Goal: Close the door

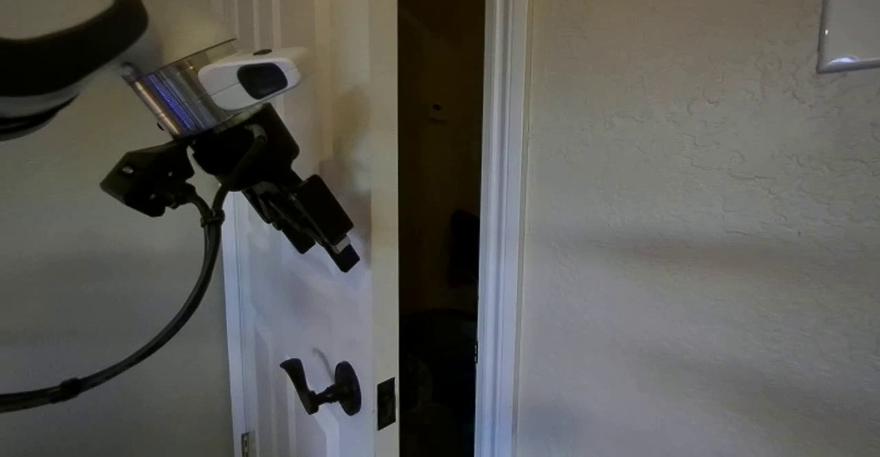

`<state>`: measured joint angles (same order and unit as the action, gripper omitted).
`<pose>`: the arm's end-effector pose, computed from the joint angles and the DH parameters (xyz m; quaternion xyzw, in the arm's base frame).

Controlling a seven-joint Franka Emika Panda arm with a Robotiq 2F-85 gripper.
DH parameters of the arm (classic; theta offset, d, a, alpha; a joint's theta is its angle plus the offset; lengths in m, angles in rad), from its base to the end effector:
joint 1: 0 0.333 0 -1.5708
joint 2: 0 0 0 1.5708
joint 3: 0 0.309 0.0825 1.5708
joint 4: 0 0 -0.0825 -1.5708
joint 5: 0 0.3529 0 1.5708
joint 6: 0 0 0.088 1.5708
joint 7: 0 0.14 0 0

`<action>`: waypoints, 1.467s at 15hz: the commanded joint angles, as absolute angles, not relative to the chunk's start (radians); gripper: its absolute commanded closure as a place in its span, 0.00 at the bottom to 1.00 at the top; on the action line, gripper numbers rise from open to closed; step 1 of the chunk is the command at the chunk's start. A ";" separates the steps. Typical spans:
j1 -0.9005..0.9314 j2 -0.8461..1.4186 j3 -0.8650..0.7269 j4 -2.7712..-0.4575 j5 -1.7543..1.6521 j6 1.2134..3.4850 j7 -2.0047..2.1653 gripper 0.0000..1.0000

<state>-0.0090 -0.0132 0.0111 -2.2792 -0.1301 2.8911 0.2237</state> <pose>0.5553 0.0077 0.4180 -0.9498 0.0503 -0.3088 0.0000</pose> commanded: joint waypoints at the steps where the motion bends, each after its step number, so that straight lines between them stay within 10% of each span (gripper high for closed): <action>1: -0.012 0.023 0.009 -2.245 -0.180 2.920 0.289 0.00; 22: 0.018 0.235 -0.063 -1.961 -0.450 2.891 0.572 0.00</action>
<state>-0.0010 0.2107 -0.0409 -1.9972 -0.4123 2.8913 0.5207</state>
